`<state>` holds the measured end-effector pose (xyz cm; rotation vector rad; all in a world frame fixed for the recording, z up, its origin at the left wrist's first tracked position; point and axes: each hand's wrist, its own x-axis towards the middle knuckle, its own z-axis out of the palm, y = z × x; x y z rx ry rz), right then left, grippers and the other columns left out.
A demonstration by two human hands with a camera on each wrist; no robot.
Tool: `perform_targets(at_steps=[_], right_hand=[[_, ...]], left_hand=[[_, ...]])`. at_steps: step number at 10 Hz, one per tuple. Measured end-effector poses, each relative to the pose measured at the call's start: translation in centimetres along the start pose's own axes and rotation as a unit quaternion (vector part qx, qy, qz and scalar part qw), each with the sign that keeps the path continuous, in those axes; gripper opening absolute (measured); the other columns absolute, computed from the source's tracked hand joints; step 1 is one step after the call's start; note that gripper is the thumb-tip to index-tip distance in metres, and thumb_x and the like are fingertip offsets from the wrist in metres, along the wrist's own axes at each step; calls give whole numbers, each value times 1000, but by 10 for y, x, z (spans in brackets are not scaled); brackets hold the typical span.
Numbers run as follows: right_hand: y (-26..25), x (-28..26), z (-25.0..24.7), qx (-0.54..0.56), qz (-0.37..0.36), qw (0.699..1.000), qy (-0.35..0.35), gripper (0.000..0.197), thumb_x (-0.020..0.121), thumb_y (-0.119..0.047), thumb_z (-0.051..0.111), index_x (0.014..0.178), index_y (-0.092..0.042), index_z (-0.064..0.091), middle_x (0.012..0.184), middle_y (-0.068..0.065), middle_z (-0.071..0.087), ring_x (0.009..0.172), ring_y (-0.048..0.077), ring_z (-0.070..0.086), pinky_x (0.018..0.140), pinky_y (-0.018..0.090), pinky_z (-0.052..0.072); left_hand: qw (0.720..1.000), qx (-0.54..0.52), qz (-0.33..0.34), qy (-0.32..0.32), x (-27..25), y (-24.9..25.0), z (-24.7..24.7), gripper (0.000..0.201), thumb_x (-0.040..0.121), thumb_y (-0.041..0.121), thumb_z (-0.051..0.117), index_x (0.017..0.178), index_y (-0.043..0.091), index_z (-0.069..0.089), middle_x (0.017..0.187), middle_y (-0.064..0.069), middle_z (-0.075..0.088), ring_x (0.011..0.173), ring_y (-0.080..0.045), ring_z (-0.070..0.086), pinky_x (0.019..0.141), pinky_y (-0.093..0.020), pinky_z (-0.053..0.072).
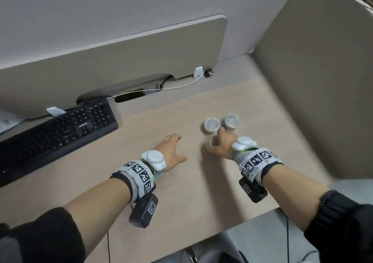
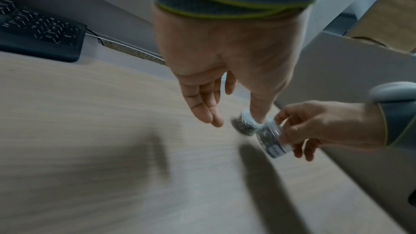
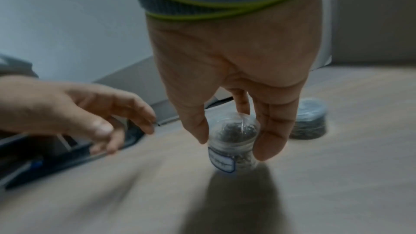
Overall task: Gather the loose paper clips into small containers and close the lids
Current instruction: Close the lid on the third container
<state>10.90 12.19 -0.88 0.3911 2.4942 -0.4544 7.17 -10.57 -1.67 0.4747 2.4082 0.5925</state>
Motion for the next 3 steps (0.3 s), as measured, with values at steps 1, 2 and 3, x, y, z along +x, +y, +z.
perform_targets(at_steps=[1, 2, 3], right_hand=[[19, 14, 4, -53, 24, 998, -17, 42, 91, -37, 47, 123, -12, 39, 130, 16, 45, 99, 38, 63, 76, 42, 49], [31, 26, 9, -55, 20, 998, -29, 40, 89, -29, 51, 124, -15, 38, 134, 16, 38, 101, 40, 63, 77, 44, 51], [30, 29, 8, -61, 2, 997, -37, 44, 89, -32, 57, 125, -15, 38, 134, 14, 38, 101, 38, 63, 73, 42, 48]], left_hand=[[999, 23, -20, -17, 7, -7, 4, 64, 85, 38, 69, 138, 15, 42, 136, -4, 50, 116, -22, 55, 99, -32, 43], [998, 41, -25, -30, 17, -7, 11, 60, 88, 40, 66, 137, 16, 43, 135, -3, 50, 106, -22, 59, 93, -31, 45], [998, 46, -27, -32, 25, -3, 10, 60, 88, 41, 65, 137, 16, 43, 135, -3, 50, 105, -22, 60, 93, -30, 44]])
